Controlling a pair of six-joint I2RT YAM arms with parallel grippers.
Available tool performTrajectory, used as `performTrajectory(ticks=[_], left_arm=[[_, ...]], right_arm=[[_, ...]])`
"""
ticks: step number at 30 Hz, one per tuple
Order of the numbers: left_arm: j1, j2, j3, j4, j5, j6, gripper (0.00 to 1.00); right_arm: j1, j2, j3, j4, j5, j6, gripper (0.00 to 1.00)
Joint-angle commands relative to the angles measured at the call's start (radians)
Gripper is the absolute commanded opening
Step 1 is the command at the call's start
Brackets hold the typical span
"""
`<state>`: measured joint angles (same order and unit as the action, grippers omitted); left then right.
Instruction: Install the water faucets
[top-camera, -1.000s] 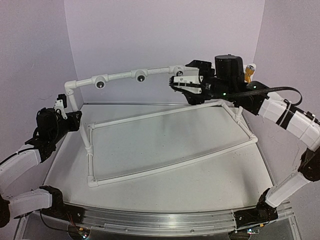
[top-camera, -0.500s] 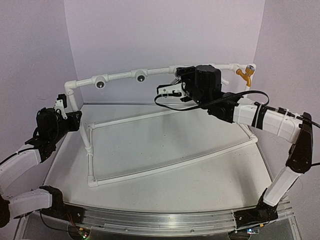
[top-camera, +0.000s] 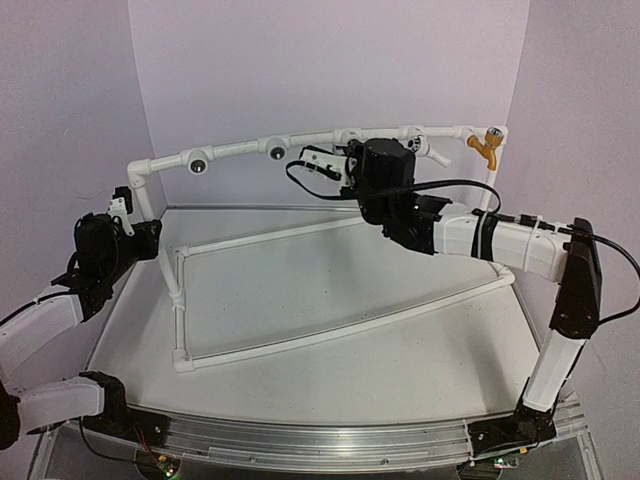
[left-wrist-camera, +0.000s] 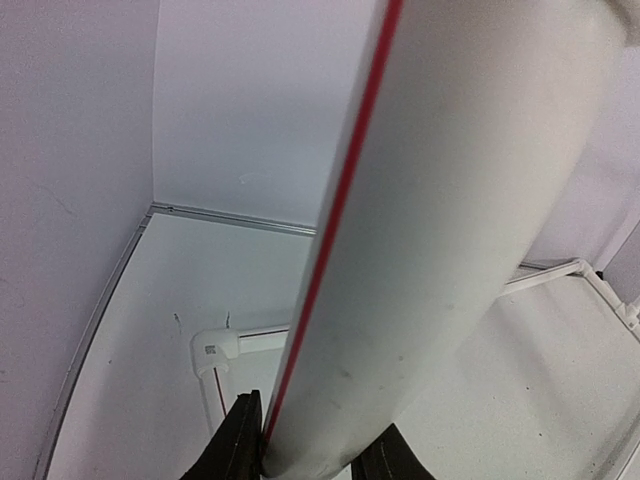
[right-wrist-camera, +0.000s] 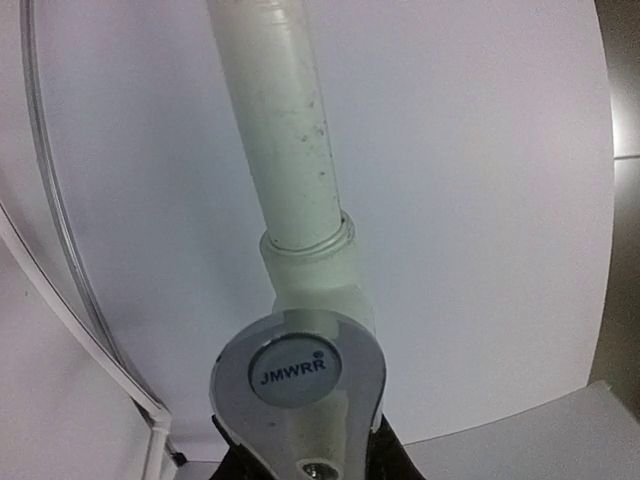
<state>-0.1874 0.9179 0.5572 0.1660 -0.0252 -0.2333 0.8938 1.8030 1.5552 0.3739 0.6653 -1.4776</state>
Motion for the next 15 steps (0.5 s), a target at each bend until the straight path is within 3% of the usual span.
performTrajectory(ticks=[1,6,15], left_arm=[[-0.023,0.029,0.01,-0.106,0.134,-0.155,0.0],[-0.022,0.023,0.007,-0.105,0.131,-0.155,0.0],[-0.022,0.016,0.001,-0.105,0.125,-0.159,0.0]], right_arm=[[0.014,0.078,0.128,0.148,0.233,0.624,0.0],[0.012,0.004,0.11,-0.067,0.152,1.19,0.0],[-0.002,-0.051,0.061,-0.129,0.095,1.483,0.0]])
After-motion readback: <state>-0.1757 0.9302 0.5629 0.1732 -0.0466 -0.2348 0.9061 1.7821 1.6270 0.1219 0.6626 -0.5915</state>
